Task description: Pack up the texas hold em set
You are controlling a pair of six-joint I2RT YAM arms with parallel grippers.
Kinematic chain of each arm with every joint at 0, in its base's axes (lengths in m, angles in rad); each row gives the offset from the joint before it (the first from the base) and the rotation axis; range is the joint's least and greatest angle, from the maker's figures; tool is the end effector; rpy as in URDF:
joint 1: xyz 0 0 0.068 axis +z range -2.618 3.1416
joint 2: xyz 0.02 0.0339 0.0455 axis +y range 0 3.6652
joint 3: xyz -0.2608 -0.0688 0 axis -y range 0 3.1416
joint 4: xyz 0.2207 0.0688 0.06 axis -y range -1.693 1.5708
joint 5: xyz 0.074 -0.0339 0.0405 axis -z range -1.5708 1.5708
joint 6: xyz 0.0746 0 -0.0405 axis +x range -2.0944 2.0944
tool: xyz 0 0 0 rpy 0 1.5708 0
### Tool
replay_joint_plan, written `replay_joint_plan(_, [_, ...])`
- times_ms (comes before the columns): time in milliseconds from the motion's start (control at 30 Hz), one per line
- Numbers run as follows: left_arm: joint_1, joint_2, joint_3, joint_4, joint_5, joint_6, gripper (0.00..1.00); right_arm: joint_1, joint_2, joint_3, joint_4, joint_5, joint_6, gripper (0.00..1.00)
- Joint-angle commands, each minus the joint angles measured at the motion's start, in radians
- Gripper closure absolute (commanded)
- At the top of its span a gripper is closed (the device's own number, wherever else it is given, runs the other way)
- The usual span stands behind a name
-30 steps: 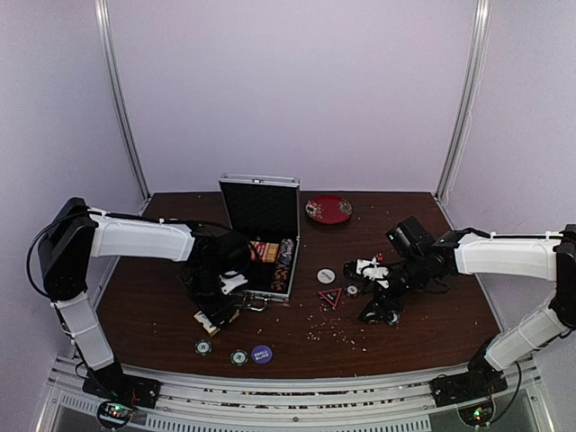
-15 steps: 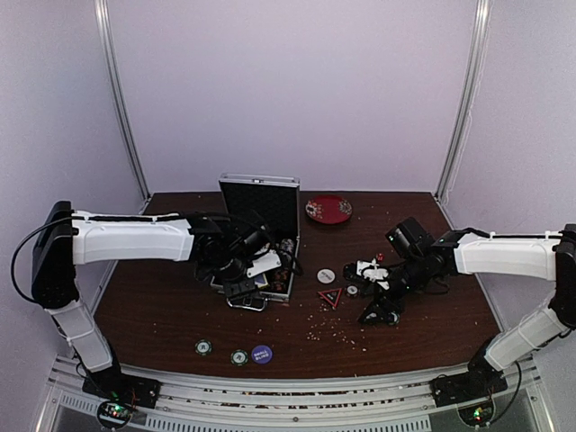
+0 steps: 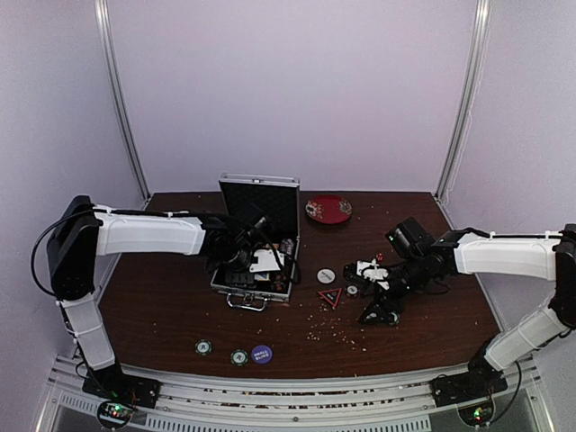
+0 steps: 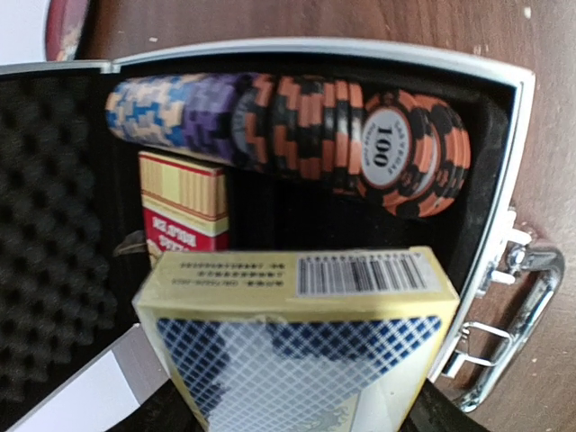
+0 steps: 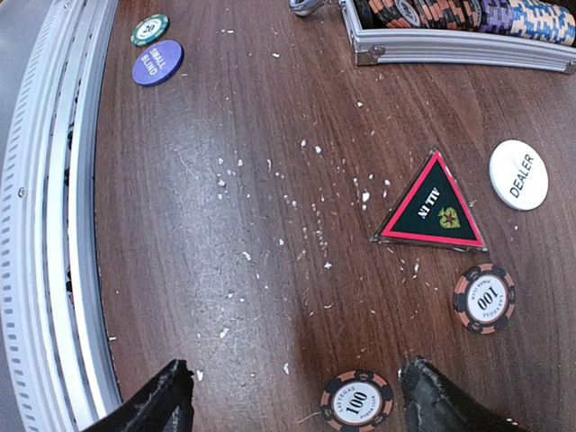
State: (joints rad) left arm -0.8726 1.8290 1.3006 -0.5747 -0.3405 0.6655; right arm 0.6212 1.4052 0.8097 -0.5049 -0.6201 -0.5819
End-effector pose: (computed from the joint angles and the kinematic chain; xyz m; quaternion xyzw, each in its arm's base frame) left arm 0.2585 -0.2693 0.1774 0.6385 0.7162 0.1403 0.2442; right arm 0.1817 0.1833 0.1765 -0.5827 0.7233 0.3010 0.2161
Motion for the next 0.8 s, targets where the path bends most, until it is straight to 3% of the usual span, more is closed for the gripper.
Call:
replay_joint_plan(0, [0.024,0.030,0.052,0.034,0.004,0.091,0.30,-0.004,-0.014,0.009,-0.007,0.021,-0.019,0.21])
replay_joint_plan(767, [0.038,0.111,0.041,0.066,0.036,0.131,0.24,-0.005,0.036,0.022,-0.042,0.026,-0.052,0.21])
